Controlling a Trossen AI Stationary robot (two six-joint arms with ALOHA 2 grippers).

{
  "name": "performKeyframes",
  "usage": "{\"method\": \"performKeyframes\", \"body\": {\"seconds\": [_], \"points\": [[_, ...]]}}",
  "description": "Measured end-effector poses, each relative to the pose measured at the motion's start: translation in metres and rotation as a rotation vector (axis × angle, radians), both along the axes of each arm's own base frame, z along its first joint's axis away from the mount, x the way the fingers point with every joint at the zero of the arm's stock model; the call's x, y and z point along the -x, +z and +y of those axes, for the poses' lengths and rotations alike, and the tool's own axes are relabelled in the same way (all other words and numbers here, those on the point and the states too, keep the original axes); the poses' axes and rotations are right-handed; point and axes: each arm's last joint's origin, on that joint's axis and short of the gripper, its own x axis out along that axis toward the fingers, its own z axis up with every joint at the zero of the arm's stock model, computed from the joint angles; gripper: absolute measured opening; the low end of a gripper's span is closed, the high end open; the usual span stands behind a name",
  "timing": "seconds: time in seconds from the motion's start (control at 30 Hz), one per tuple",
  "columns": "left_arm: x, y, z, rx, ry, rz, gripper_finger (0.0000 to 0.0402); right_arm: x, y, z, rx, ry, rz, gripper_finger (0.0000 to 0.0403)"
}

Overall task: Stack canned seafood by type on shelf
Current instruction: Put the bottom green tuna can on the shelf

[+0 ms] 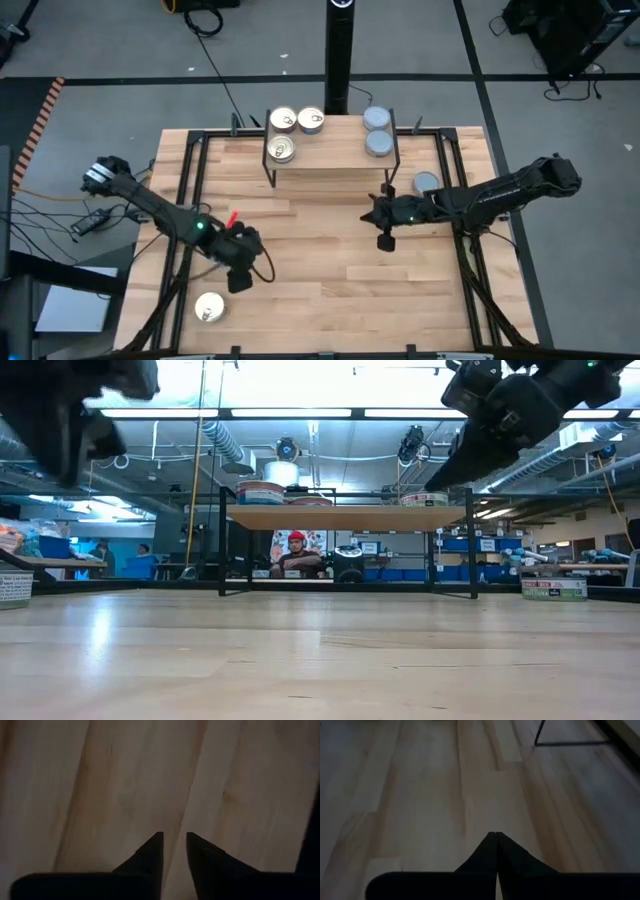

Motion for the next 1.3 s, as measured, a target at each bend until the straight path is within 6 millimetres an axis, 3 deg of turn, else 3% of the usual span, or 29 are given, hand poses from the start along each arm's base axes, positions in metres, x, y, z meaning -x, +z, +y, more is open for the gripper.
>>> {"method": "performKeyframes", "body": {"seconds": [0.37,0.67,0.97,1.3], "points": [[0.005,-0.028,-0.009,0.000,0.353,0.280,0.0227,-0.008,0.009,-0.025,0.046,0.133,-0.101,0.0010],[0.016,-0.033,-0.003,-0.074,0.430,0.426,0.0304,-0.008,0.011,-0.041,0.044,0.171,-0.127,0.0009],[0.021,-0.039,0.001,-0.109,0.465,0.464,0.0355,-0.008,0.012,-0.044,0.026,0.180,-0.134,0.0009],[0.034,-0.053,0.009,-0.183,0.468,0.538,0.0376,-0.008,0.012,-0.044,-0.013,0.163,-0.135,0.0009]]}}
